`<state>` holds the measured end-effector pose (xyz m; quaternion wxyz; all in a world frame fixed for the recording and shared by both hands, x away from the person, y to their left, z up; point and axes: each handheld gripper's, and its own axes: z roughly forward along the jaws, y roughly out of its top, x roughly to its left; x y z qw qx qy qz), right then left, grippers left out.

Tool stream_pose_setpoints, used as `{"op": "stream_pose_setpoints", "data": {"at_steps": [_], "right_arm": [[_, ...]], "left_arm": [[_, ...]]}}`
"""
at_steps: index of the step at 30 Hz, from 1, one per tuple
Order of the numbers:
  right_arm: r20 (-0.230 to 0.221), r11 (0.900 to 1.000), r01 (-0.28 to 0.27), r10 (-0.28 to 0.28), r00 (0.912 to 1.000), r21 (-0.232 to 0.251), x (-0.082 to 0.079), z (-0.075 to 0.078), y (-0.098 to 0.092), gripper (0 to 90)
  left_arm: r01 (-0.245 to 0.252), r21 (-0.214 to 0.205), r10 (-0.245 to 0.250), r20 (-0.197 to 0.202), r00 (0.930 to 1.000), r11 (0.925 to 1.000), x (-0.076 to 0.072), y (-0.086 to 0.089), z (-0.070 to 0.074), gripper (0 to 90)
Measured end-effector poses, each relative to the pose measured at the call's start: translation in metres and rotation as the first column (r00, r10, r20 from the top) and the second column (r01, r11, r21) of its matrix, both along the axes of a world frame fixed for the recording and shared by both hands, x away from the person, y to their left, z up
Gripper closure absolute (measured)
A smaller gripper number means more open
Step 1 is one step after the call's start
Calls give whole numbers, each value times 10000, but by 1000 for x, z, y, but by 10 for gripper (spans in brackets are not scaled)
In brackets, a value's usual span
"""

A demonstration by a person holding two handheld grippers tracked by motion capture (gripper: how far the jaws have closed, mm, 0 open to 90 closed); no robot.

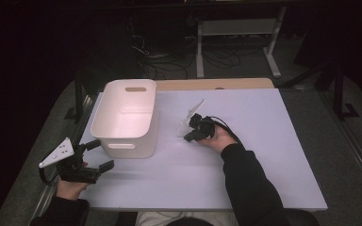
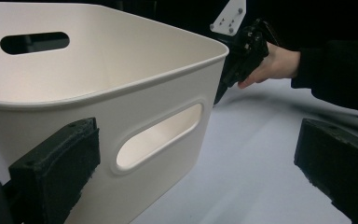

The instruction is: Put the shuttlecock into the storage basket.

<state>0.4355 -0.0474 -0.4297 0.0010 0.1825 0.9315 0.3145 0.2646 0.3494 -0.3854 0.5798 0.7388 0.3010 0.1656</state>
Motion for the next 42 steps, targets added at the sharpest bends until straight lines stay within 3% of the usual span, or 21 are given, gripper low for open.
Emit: {"op": "stream_pose_setpoints", "data": {"at_steps": [26, 42], "right_arm": [[11, 9933, 1011, -1013, 9949, 554, 14, -2, -13, 893], [-53, 9896, 1177, -1176, 9930, 830, 12, 7, -22, 888]], "left_arm": [[1, 10, -1, 2, 10000, 10000, 0, 0, 0, 0], [-9, 21, 9, -7, 10000, 10000, 0, 0, 0, 0]]}}
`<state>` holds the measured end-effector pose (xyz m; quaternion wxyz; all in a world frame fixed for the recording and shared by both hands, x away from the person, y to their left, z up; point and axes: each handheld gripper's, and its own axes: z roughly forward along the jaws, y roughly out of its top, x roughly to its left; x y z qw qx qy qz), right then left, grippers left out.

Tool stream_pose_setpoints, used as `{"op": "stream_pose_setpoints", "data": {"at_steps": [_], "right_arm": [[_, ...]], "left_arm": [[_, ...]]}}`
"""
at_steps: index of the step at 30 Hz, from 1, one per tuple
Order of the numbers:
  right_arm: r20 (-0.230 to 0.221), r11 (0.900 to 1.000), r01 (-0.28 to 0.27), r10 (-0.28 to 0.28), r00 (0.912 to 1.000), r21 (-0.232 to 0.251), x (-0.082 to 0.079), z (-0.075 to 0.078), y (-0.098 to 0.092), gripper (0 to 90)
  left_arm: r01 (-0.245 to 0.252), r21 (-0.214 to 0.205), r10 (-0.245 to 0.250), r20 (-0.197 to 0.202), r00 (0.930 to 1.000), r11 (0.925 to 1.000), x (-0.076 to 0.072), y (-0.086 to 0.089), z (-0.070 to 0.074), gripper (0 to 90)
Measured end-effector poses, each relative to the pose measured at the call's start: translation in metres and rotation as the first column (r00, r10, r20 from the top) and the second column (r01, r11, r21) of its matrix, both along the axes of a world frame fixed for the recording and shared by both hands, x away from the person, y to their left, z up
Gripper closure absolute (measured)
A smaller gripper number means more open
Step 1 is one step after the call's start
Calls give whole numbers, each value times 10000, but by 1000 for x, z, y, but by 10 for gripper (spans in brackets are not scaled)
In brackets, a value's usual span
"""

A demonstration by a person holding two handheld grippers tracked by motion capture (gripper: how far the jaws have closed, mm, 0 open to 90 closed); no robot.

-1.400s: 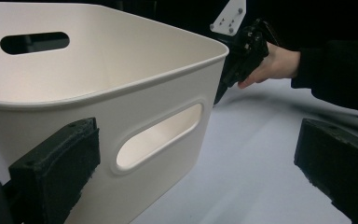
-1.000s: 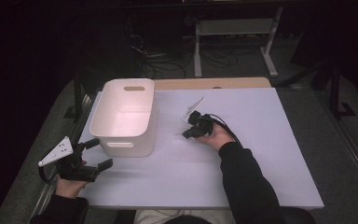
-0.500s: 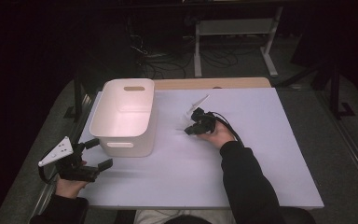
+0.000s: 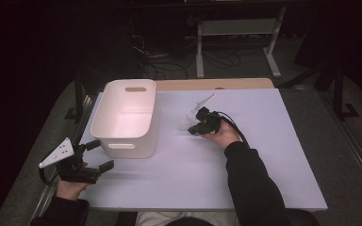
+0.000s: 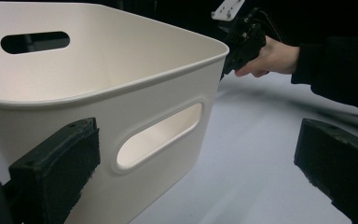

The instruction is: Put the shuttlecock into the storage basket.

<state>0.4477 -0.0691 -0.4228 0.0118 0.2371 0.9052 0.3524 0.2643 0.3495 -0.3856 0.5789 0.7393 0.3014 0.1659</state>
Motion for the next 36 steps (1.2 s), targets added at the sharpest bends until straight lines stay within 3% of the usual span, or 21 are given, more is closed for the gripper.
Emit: {"op": "stream_pose_setpoints", "data": {"at_steps": [21, 30, 32, 36], "right_arm": [[31, 9998, 187, -187, 9998, 48, -4, 23, -22, 759], [-217, 9989, 469, -468, 9987, 51, -2, 32, -25, 539], [-104, 9975, 700, -700, 9975, -3, -2, 35, -26, 430], [-80, 9963, 842, -841, 9964, 164, -1, 39, -27, 320]], "left_arm": [[-10, -6, 10, -16, 10000, 10000, 0, 0, 0, 0], [11, 27, -11, -38, 10000, 10000, 0, 0, 0, 0], [22, 32, -22, -46, 10000, 10000, 0, 0, 0, 0], [8, 0, -8, -49, 10000, 10000, 0, 0, 0, 1]]}}
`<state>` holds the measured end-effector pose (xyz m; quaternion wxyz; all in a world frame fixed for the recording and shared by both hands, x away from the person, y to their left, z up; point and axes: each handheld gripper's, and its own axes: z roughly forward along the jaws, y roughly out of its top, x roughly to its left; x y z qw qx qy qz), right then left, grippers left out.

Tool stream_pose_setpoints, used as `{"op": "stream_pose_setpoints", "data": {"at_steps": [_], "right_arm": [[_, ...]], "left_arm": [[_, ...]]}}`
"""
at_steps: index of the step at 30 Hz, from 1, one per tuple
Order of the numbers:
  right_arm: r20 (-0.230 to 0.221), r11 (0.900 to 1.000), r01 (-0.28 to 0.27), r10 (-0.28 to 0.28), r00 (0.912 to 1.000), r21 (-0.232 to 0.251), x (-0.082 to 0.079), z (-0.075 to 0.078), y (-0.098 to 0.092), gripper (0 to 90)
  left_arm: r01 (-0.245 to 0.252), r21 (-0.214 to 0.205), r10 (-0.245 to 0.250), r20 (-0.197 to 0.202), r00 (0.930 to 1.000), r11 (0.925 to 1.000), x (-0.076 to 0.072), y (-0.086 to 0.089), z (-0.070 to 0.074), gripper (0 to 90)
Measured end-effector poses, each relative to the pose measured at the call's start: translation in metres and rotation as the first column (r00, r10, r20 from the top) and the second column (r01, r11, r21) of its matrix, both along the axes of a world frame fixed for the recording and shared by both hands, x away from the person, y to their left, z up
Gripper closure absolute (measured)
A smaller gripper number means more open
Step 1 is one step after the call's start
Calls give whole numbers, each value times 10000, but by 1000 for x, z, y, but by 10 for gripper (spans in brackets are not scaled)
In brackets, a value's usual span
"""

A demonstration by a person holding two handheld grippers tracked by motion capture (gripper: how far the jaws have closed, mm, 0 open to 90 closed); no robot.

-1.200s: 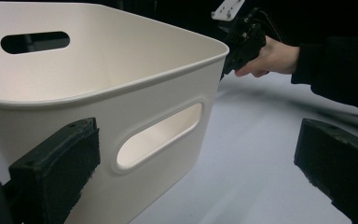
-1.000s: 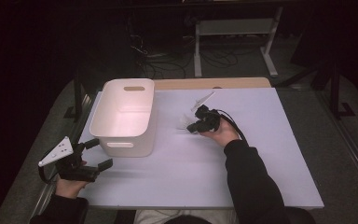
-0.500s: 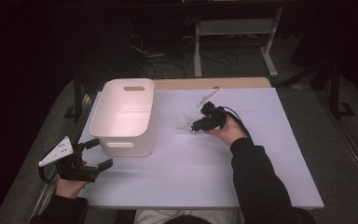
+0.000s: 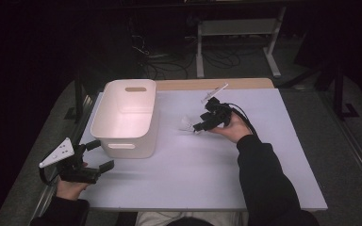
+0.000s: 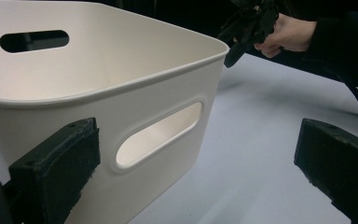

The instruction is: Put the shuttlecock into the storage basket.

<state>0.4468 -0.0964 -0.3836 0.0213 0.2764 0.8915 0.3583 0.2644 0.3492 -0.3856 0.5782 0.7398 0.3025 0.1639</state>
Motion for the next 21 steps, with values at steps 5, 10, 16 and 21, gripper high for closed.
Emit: {"op": "stream_pose_setpoints", "data": {"at_steps": [5, 10, 16, 21], "right_arm": [[131, 9999, 136, -134, 9998, -103, 1, 6, -1, 130], [204, 9991, 135, -127, 9997, -392, 3, 14, 0, 88], [201, 9990, 67, -58, 9998, -436, 6, 22, 1, 0], [148, 9986, 19, -11, 9999, -535, 10, 28, 2, 0]], "left_arm": [[10, 21, -10, 3, 10000, 10000, 0, 0, 0, 0], [8, 15, -8, 2, 10000, 10000, 0, 0, 0, 1], [14, 16, -14, 9, 10000, 10000, 0, 0, 0, 0], [14, 22, -14, 15, 10000, 10000, 0, 0, 0, 0]]}}
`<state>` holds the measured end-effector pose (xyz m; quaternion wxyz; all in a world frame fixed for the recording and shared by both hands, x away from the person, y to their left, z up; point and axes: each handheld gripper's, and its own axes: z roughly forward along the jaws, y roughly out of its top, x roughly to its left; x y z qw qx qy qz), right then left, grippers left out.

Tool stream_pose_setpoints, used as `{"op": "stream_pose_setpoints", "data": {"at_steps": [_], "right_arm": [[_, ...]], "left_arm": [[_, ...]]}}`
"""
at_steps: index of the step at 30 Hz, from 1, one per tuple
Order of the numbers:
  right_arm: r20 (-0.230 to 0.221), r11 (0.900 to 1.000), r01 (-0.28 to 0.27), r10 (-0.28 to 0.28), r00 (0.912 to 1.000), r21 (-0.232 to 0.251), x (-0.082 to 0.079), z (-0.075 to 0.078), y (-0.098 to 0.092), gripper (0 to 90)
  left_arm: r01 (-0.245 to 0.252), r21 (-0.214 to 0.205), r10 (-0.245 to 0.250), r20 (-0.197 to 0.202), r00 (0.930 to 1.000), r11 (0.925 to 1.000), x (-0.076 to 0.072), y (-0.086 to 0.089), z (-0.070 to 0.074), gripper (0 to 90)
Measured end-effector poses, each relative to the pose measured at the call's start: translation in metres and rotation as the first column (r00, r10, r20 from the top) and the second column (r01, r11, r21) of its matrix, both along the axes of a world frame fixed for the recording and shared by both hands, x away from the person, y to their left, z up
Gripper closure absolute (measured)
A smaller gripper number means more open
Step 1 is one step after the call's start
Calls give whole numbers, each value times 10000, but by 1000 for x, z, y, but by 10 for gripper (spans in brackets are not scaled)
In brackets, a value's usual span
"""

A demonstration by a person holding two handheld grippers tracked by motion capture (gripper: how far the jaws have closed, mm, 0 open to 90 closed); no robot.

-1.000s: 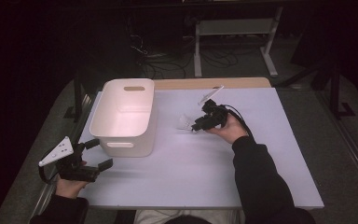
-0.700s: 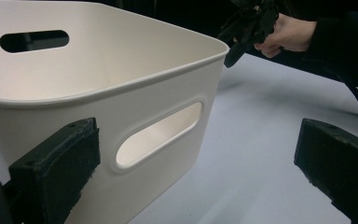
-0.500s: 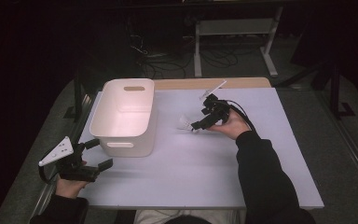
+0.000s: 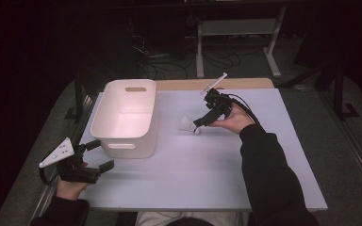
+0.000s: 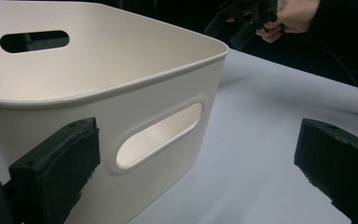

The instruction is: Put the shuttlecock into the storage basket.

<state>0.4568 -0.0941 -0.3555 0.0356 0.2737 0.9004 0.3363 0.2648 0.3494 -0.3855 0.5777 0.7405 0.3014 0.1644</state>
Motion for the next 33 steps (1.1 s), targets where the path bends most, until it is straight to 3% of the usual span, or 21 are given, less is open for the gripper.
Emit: {"op": "stream_pose_setpoints", "data": {"at_steps": [11, 26, 33], "right_arm": [[71, 10000, -33, 33, 10000, -10, 11, 2, 4, 0], [-231, 9999, 61, -65, 9997, -161, 25, -15, 0, 0], [-404, 9988, -94, 75, 9992, -473, 27, -25, 1, 0]], "left_arm": [[2, -8, -2, 0, 10000, 10000, 0, 0, 0, 0], [27, -4, -27, -1, 10000, 10000, 0, 0, 0, 0], [30, -2, -30, -6, 10000, 10000, 0, 0, 0, 0]]}}
